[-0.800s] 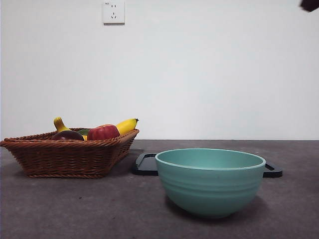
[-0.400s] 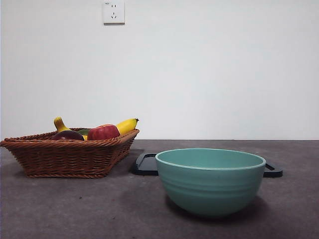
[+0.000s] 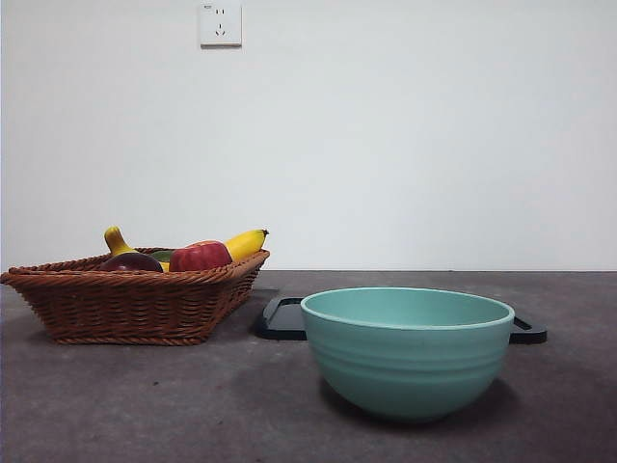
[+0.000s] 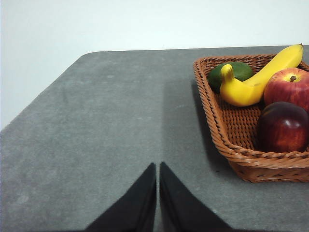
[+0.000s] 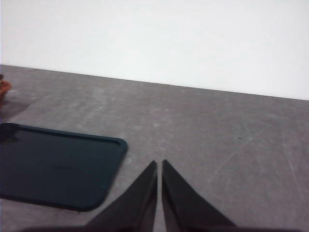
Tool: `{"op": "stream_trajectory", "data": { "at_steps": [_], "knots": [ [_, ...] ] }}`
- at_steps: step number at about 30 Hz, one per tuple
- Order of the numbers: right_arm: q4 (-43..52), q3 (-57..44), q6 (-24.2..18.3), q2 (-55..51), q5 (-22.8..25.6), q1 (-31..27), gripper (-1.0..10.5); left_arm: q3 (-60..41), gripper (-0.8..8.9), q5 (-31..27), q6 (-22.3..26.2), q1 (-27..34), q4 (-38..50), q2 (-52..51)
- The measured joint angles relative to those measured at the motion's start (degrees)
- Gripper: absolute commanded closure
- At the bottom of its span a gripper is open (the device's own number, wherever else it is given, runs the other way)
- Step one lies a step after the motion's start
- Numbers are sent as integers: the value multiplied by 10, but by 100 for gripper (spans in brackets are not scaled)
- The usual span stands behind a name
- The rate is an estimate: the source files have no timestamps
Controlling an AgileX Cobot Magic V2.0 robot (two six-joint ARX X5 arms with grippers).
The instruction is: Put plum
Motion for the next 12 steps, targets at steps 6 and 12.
{"op": "stream_trajectory", "data": {
  "at_steps": [6, 12],
  "knots": [
    [5, -39, 14, -34, 35, 0, 941, 0, 804, 0, 0, 0, 0, 0],
    [15, -59, 31, -37, 44, 3, 941, 0, 804, 0, 0, 0, 0, 0]
  ]
}}
